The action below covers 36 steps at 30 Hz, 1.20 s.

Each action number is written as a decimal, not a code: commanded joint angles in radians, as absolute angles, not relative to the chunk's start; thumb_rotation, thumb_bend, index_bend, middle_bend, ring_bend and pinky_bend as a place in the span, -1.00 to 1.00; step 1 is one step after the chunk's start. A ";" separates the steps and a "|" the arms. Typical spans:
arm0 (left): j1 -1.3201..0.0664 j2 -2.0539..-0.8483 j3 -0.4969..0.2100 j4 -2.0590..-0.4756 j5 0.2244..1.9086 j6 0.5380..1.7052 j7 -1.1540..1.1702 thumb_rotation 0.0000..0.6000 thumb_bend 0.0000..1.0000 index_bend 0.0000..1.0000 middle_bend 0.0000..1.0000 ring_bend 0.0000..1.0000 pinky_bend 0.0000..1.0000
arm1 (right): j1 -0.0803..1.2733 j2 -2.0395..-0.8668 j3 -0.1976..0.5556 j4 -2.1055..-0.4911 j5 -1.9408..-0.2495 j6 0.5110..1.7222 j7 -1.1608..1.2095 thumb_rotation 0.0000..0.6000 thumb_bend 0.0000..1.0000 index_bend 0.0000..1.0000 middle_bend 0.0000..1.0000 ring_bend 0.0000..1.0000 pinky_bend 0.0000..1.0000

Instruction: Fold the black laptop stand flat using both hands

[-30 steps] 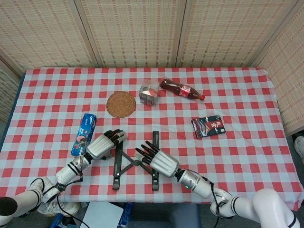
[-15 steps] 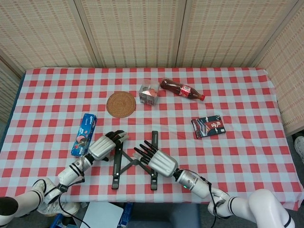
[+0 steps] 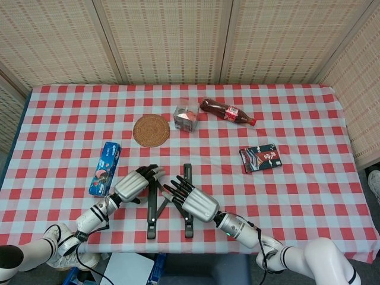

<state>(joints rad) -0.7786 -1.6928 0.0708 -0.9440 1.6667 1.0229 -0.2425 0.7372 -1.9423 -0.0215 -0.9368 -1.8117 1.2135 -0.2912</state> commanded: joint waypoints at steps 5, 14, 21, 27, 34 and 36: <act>-0.789 -1.681 0.065 -0.983 1.662 1.014 -0.249 1.00 -0.45 -1.00 -1.00 -1.00 -0.66 | 0.738 -1.979 -0.016 -0.896 -1.823 1.261 -0.275 1.00 -1.00 -1.00 -1.00 -1.00 -1.00; -0.799 -1.663 0.060 -1.046 1.660 1.009 -0.238 1.00 -0.46 -1.00 -1.00 -1.00 -0.66 | 0.743 -2.007 -0.016 -0.866 -1.836 1.299 -0.272 1.00 -1.00 -1.00 -1.00 -1.00 -1.00; -0.802 -1.644 0.053 -1.087 1.645 0.995 -0.201 1.00 -0.46 -1.00 -1.00 -1.00 -0.66 | 0.747 -1.994 -0.026 -0.889 -1.846 1.304 -0.288 1.00 -1.00 -1.00 -1.00 -1.00 -1.00; -0.772 -1.598 0.044 -1.113 1.611 1.011 -0.189 1.00 -0.46 -1.00 -1.00 -1.00 -0.66 | 0.781 -1.872 -0.032 -1.043 -1.864 1.272 -0.295 1.00 -1.00 -1.00 -1.00 -1.00 -1.00; -0.718 -1.523 0.028 -1.160 1.569 1.064 -0.171 1.00 -0.46 -1.00 -1.00 -1.00 -0.66 | 0.899 -1.639 -0.045 -1.356 -1.856 1.053 -0.254 1.00 -1.00 -1.00 -1.00 -1.00 -1.00; -0.704 -1.501 0.023 -1.175 1.557 1.077 -0.169 1.00 -0.46 -1.00 -1.00 -1.00 -0.66 | 0.933 -1.585 -0.038 -1.425 -1.838 0.983 -0.243 1.00 -1.00 -1.00 -1.00 -1.00 -1.00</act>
